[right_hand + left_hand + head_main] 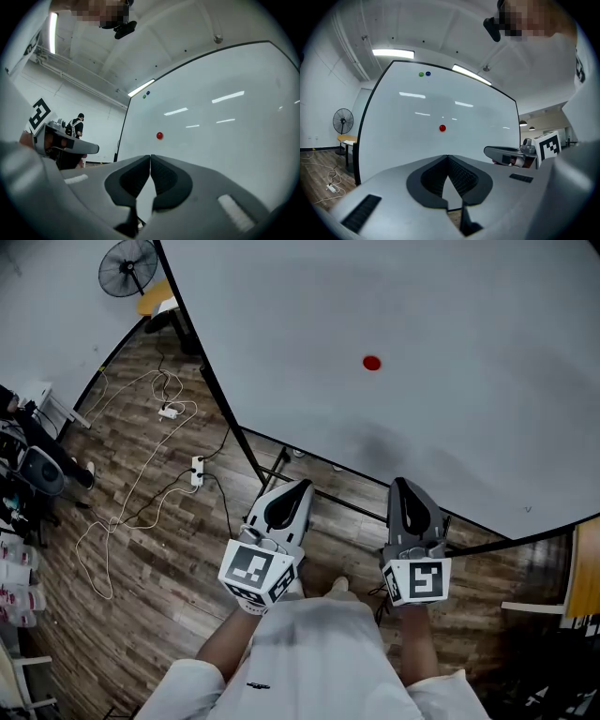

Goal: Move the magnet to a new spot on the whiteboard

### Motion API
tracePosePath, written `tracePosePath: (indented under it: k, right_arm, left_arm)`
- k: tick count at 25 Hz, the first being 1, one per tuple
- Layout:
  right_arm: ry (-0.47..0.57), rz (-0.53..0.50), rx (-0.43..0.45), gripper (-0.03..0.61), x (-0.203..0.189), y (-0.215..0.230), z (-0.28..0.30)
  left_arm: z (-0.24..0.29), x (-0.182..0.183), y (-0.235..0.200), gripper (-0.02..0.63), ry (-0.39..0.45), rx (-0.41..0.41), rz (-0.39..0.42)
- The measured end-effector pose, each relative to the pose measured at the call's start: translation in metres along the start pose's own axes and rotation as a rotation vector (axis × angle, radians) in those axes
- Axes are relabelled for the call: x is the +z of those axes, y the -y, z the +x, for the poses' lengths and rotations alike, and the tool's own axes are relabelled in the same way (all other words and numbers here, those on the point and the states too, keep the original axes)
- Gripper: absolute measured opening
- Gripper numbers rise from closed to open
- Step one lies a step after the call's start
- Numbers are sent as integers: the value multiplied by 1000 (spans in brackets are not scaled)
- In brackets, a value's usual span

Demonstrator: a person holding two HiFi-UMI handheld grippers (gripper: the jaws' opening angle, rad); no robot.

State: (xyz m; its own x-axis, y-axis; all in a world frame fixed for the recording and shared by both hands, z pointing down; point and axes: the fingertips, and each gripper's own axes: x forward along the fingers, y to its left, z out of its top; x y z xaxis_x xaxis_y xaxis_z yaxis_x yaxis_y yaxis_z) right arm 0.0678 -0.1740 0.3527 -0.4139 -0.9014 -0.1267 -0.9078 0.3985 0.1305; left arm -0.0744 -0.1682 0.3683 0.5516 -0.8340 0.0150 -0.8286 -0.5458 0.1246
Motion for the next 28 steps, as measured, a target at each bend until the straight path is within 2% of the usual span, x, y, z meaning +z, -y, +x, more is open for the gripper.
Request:
tracePosePath:
  k: [9, 18, 23, 28]
  right_arm:
    - [-4, 22, -3, 12, -3, 12, 16]
    - [4, 2, -15, 11, 13, 27, 25]
    - [1, -12, -38, 11, 18, 40, 33]
    - [-3, 1, -18, 11, 21, 47, 36]
  left_arm:
    - [24, 3, 5, 6, -17, -28, 41]
    - [61, 31, 3, 8, 30, -12, 68]
    - [88, 46, 8, 64, 60, -31, 82]
    - [115, 49, 13, 69, 45, -31, 110]
